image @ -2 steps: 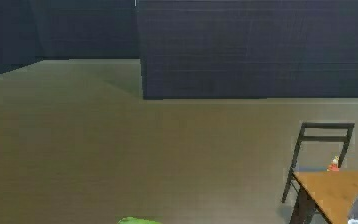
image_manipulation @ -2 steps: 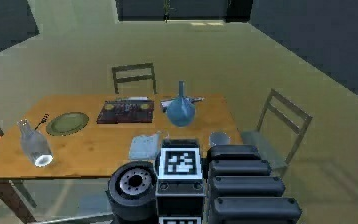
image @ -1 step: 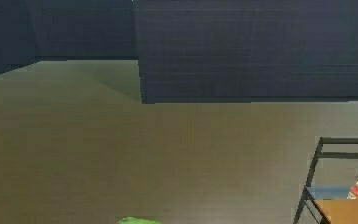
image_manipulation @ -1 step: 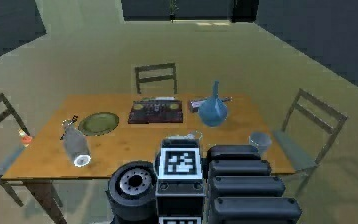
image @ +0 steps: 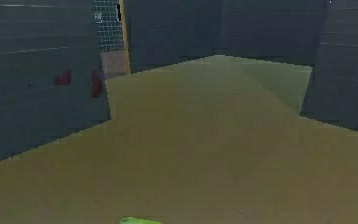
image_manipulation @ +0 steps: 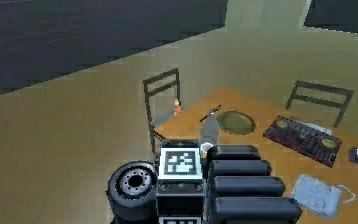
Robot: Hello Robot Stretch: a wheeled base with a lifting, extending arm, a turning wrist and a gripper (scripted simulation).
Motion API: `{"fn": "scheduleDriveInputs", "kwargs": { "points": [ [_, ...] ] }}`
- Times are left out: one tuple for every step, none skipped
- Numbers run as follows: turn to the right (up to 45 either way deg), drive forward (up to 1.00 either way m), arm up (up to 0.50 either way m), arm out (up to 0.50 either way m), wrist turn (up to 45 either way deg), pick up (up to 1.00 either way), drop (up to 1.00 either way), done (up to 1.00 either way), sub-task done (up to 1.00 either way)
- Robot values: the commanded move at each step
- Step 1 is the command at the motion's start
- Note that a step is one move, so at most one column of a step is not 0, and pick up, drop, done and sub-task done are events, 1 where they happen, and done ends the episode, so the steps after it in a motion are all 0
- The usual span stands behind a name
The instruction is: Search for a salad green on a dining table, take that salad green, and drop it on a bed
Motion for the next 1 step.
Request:
{"fn": "scheduleDriveInputs", "kwargs": {
  "points": [
    [-45.0,0.0,0.0,0.0,0.0,0.0,0.0,0.0,0.0]
  ]
}}
